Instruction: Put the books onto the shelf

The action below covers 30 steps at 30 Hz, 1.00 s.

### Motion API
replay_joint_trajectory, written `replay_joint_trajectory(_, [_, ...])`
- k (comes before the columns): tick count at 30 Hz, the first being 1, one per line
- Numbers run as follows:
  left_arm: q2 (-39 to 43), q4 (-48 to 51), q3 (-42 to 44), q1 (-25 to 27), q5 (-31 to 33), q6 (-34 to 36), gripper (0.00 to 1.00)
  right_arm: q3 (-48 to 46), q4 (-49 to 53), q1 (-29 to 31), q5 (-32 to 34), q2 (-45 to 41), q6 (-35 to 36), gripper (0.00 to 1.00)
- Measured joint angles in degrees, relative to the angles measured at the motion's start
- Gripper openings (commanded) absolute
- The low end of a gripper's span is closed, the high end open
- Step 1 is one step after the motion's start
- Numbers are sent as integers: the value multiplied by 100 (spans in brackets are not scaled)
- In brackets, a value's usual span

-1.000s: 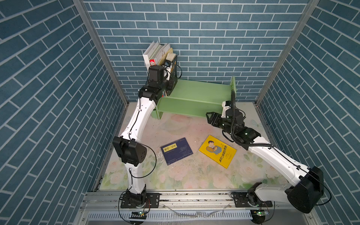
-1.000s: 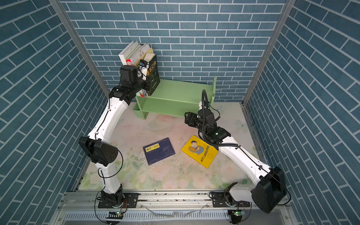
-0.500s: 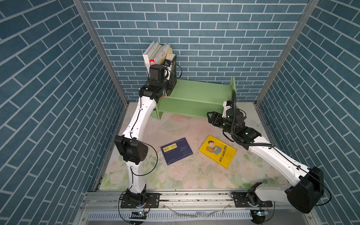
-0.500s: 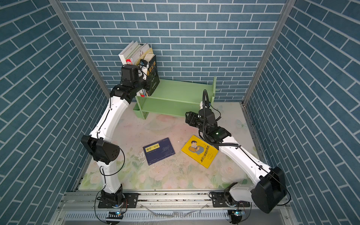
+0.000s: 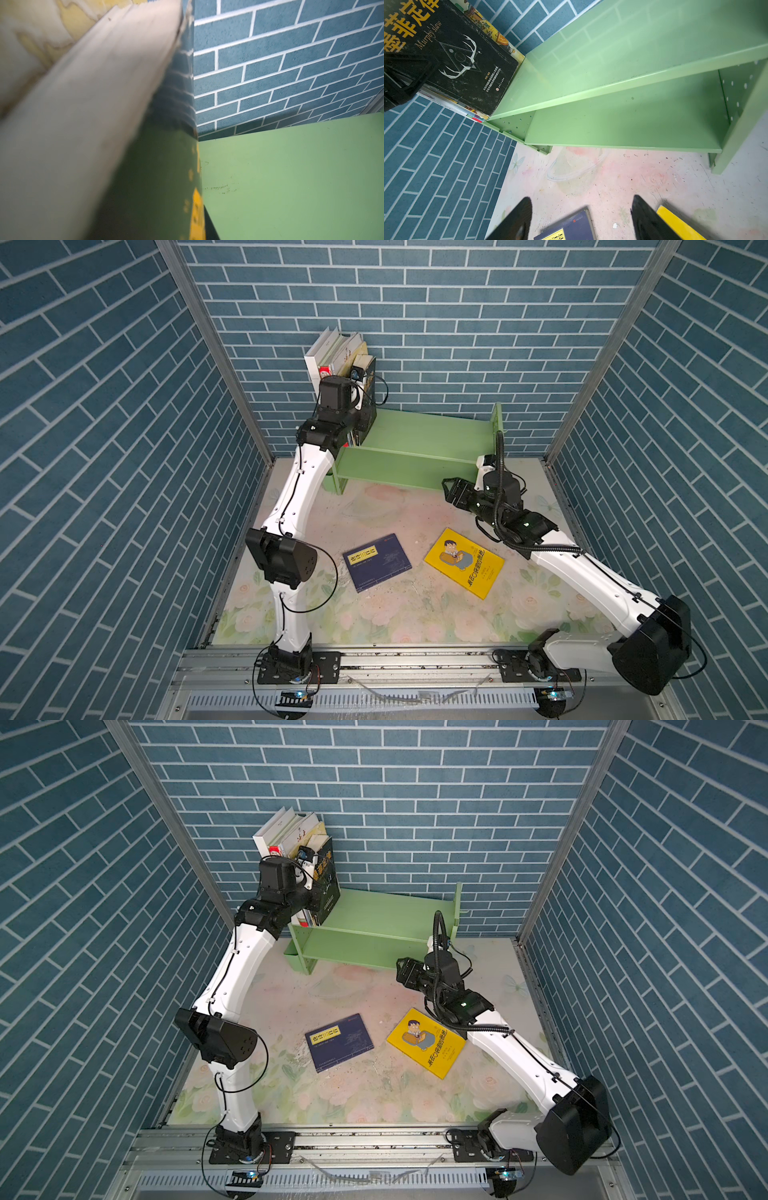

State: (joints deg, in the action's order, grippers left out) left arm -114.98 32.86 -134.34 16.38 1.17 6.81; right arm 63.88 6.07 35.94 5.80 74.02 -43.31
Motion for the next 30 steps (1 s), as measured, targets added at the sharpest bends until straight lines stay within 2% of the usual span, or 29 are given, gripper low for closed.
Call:
replay_joint_trajectory(11, [-11, -70, -2, -2, 144, -15, 30, -74, 2, -2, 2, 0, -37, 76])
replay_joint_trajectory(14, [-11, -105, -9, -2, 160, -35, 32, -74, 0, -9, 2, 0, -37, 76])
replay_joint_trajectory(25, [-11, -227, 11, -2, 184, -42, 24, -160, -4, -13, 2, 0, -39, 76])
replay_joint_trajectory(30, [-11, -560, 190, 2, 203, -70, 16, -162, -2, -28, 4, -2, -39, 76])
